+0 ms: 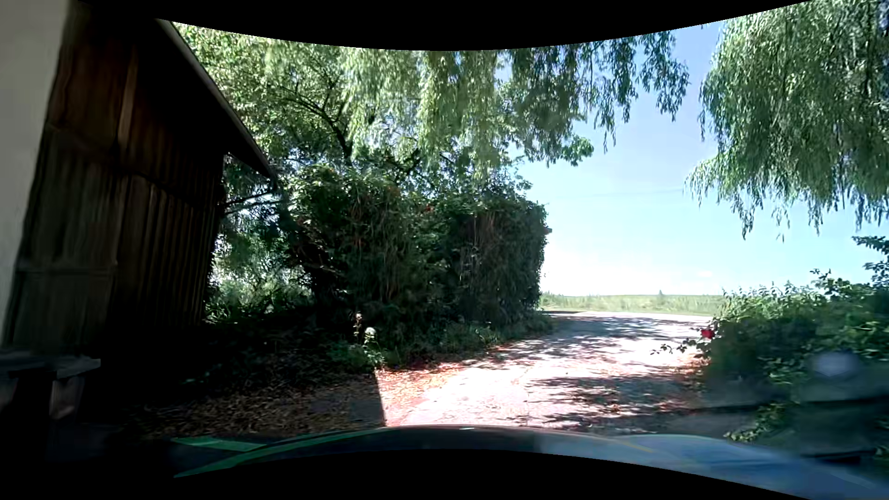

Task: Follow the waypoints while adhering to traffic rules and regulations

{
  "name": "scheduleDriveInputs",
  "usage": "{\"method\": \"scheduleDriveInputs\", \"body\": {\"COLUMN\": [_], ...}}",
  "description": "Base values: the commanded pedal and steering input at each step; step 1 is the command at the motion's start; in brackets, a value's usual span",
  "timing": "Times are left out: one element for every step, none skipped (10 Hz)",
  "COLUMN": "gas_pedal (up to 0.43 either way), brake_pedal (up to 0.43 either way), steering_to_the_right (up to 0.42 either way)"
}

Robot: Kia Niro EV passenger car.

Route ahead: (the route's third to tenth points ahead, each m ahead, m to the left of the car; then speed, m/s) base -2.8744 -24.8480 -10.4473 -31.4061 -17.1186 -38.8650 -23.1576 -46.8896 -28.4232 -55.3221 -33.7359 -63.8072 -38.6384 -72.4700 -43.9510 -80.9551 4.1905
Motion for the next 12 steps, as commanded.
{"method": "scheduleDriveInputs", "body": {"gas_pedal": [0.11, 0.11, 0.11, 0.11, 0.11, 0.11, 0.11, 0.098, 0.098, 0.098, 0.098, 0.098], "brake_pedal": [0.0, 0.0, 0.0, 0.0, 0.0, 0.0, 0.0, 0.0, 0.0, 0.0, 0.0, 0.0], "steering_to_the_right": [0.21, 0.218, 0.226, 0.242, 0.254, 0.262, 0.273, 0.278, 0.278, 0.281, 0.285, 0.29]}}
